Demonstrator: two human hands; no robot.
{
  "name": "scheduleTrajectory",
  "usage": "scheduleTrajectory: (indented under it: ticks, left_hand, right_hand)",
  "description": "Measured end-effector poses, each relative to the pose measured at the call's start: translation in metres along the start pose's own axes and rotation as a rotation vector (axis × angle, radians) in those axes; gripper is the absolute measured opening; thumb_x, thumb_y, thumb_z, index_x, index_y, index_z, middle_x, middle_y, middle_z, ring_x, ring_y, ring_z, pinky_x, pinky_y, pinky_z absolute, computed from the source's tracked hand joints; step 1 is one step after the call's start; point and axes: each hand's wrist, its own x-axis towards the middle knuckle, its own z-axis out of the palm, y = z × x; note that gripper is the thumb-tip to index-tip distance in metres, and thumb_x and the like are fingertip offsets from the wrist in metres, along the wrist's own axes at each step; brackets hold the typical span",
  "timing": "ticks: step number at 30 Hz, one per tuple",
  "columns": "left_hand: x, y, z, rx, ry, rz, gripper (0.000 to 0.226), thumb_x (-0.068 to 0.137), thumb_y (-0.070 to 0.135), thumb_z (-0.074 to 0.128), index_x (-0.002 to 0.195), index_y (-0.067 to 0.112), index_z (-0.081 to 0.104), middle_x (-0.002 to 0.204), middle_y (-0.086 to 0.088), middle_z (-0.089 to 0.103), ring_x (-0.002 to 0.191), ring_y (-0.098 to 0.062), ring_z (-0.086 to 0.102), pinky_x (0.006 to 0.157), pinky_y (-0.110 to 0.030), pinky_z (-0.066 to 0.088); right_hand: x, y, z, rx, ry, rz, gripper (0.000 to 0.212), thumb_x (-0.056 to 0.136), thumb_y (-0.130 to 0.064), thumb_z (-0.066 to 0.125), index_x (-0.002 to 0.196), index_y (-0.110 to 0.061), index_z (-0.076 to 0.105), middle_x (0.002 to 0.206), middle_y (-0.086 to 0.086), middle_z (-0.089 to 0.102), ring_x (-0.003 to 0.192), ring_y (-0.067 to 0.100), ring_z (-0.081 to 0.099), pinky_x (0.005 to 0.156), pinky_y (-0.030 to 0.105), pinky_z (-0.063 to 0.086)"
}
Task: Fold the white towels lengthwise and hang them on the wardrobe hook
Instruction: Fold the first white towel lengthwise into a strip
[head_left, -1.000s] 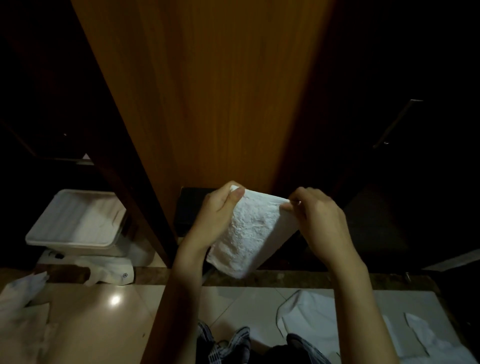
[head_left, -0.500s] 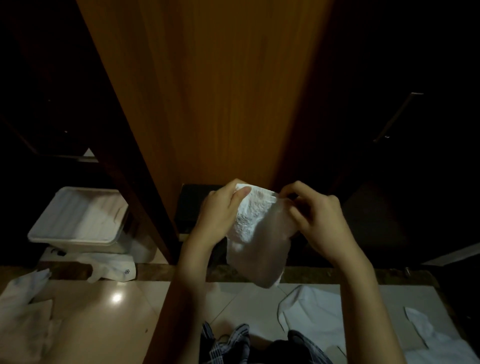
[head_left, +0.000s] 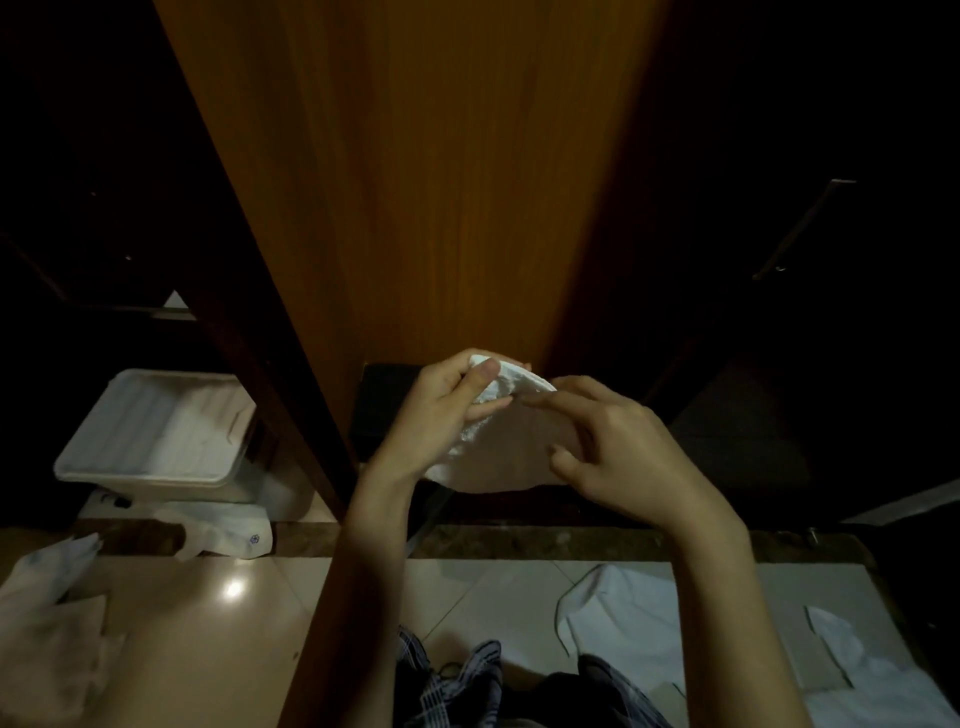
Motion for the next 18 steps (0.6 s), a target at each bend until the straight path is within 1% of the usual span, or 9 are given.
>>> scheduleTrajectory:
  ticks: [2, 3, 4, 6, 8, 11, 13, 16, 18]
  left_hand:
    - [0.000, 0.002, 0.001, 0.003, -0.024, 0.010, 0.024, 0.096, 0.023, 0.045, 0.100, 0.015, 0.067, 0.110, -0.014, 0.067, 0.107, -0.016, 0.063, 0.085, -0.020, 0.052]
    - [0.001, 0.002, 0.001, 0.002, -0.034, 0.016, 0.024, 0.095, 0.024, 0.046, 0.100, 0.015, 0.067, 0.110, -0.009, 0.068, 0.108, -0.015, 0.063, 0.085, -0.020, 0.051]
    - [0.001, 0.002, 0.002, 0.000, -0.041, 0.020, 0.024, 0.094, 0.024, 0.046, 0.101, 0.015, 0.067, 0.110, -0.005, 0.068, 0.108, -0.014, 0.063, 0.086, -0.020, 0.051]
    - [0.002, 0.001, 0.002, -0.003, -0.049, 0.020, 0.023, 0.095, 0.022, 0.046, 0.102, 0.017, 0.067, 0.110, -0.001, 0.068, 0.108, -0.014, 0.063, 0.087, -0.021, 0.051]
    - [0.002, -0.001, 0.003, -0.003, -0.053, 0.018, 0.023, 0.095, 0.024, 0.046, 0.103, 0.018, 0.067, 0.112, 0.000, 0.068, 0.110, -0.013, 0.062, 0.087, -0.023, 0.052]
    - [0.002, -0.002, 0.004, -0.018, -0.063, 0.009, 0.027, 0.092, 0.030, 0.047, 0.107, 0.017, 0.066, 0.116, 0.000, 0.066, 0.112, -0.012, 0.061, 0.087, -0.023, 0.052]
    - [0.003, -0.003, 0.006, -0.034, -0.075, 0.003, 0.028, 0.093, 0.028, 0.045, 0.108, 0.016, 0.065, 0.118, -0.001, 0.065, 0.113, -0.012, 0.061, 0.087, -0.022, 0.052]
    - [0.004, -0.004, 0.012, -0.074, -0.101, -0.029, 0.027, 0.097, 0.026, 0.042, 0.109, 0.020, 0.065, 0.116, 0.003, 0.067, 0.112, -0.012, 0.061, 0.085, -0.020, 0.051]
    - [0.004, -0.003, 0.017, -0.085, -0.125, -0.037, 0.030, 0.095, 0.031, 0.043, 0.113, 0.021, 0.064, 0.112, 0.006, 0.070, 0.109, -0.011, 0.063, 0.082, -0.018, 0.050]
  right_hand:
    - [0.001, -0.001, 0.001, 0.092, -0.028, 0.025, 0.056, 0.082, -0.025, 0.055, 0.134, -0.038, 0.042, 0.100, -0.008, 0.062, 0.074, 0.002, 0.058, 0.061, 0.018, 0.044]
    - [0.001, 0.000, 0.001, 0.129, -0.045, 0.052, 0.055, 0.083, -0.022, 0.054, 0.134, -0.038, 0.040, 0.085, -0.009, 0.062, 0.064, 0.002, 0.056, 0.054, 0.015, 0.039]
    - [0.002, 0.000, 0.001, 0.159, -0.070, 0.079, 0.055, 0.085, -0.018, 0.053, 0.134, -0.038, 0.039, 0.081, -0.007, 0.061, 0.062, 0.003, 0.056, 0.053, 0.016, 0.040]
    - [0.002, 0.003, 0.000, 0.181, -0.123, 0.089, 0.061, 0.085, -0.007, 0.055, 0.136, -0.036, 0.039, 0.096, -0.003, 0.063, 0.077, 0.006, 0.061, 0.066, 0.028, 0.053]
    - [0.002, 0.004, -0.001, 0.146, -0.131, 0.079, 0.059, 0.085, -0.004, 0.059, 0.134, -0.034, 0.045, 0.108, 0.003, 0.064, 0.091, 0.017, 0.063, 0.078, 0.037, 0.054]
    - [0.005, 0.008, -0.001, 0.078, -0.023, 0.040, 0.034, 0.086, -0.007, 0.063, 0.112, -0.027, 0.065, 0.105, -0.001, 0.066, 0.093, 0.014, 0.061, 0.081, 0.034, 0.052]
    - [0.006, 0.009, 0.001, 0.023, 0.054, 0.002, 0.021, 0.083, -0.013, 0.068, 0.101, -0.025, 0.070, 0.105, -0.004, 0.064, 0.098, 0.014, 0.057, 0.083, 0.038, 0.050]
    - [0.008, 0.012, 0.007, -0.028, 0.173, 0.019, 0.019, 0.084, -0.022, 0.069, 0.103, -0.022, 0.070, 0.125, 0.000, 0.053, 0.116, 0.020, 0.049, 0.093, 0.042, 0.046]
    - [0.009, 0.012, 0.008, 0.025, 0.250, 0.064, 0.019, 0.086, -0.025, 0.065, 0.102, -0.018, 0.069, 0.130, 0.002, 0.049, 0.120, 0.022, 0.046, 0.096, 0.044, 0.045]
